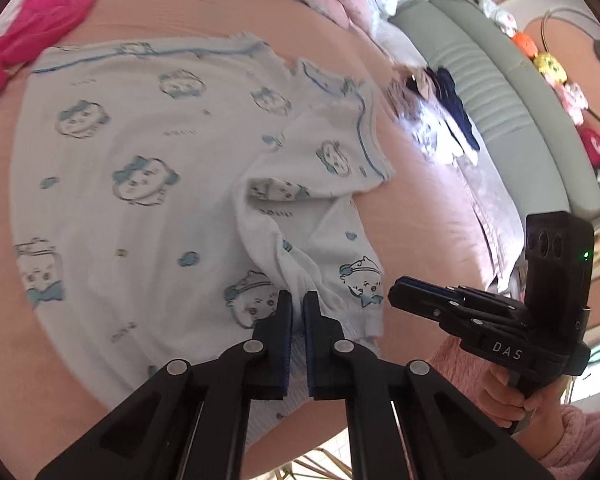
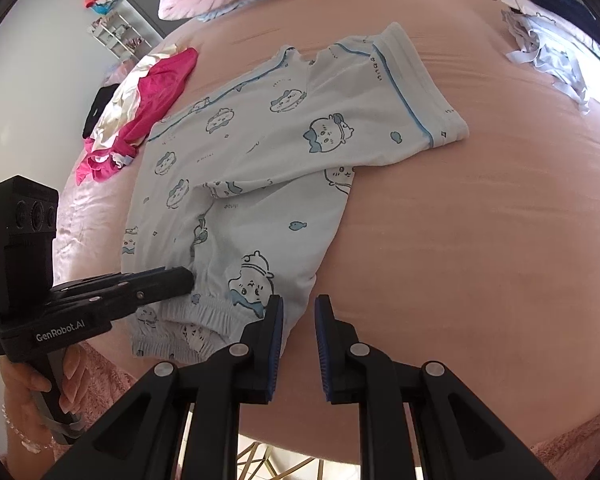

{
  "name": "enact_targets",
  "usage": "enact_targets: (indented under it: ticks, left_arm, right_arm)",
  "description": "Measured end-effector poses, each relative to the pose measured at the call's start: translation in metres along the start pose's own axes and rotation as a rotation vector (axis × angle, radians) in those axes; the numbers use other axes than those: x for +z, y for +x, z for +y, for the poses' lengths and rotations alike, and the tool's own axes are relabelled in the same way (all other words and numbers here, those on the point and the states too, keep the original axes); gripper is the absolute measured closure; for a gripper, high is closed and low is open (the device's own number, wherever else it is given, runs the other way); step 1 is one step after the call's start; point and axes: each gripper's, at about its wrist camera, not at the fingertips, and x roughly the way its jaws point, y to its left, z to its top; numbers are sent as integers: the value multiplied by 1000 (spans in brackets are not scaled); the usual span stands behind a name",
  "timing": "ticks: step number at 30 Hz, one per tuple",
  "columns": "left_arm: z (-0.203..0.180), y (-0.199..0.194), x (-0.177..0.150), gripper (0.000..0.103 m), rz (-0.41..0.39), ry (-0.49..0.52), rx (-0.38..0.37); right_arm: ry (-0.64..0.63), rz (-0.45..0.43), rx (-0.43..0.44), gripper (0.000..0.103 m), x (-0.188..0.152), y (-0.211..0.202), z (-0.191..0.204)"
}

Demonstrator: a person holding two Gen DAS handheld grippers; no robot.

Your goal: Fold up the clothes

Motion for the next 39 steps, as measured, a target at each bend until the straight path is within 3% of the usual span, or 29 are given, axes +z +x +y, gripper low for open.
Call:
enact_targets:
  ticks: [8, 13, 19, 23, 28, 35, 37, 39]
  left_arm:
    - [22, -32, -24, 99, -70, -85, 51]
    - [28, -43, -42, 100, -74, -108, 79]
    - [38, -35, -52, 100, -39, -119, 116]
    - [44, -10, -57, 96, 20, -90, 202]
    - [38, -20, -52, 96, -1, -84, 216]
    - [5, -35, -38, 96, -102, 49, 340]
    - [-4, -35, -35, 96, -108, 100, 307]
    - [-6, -28, -32, 96, -82, 135, 271]
  right_arm:
    - [-99, -6, 0, 87, 16, 10, 35]
    - [-154, 32, 7, 87, 9, 23, 50]
    - [-207, 9, 18, 86, -1, 23, 69]
    - [-247, 109, -76, 71, -14, 53, 66]
    - [-193, 135, 24, 69, -20, 38, 47]
    - [-160, -8, 46, 69, -1, 18, 47]
    - [-150, 1, 59, 69, 4, 28, 50]
    - [-167, 71, 36, 69, 2, 47, 55]
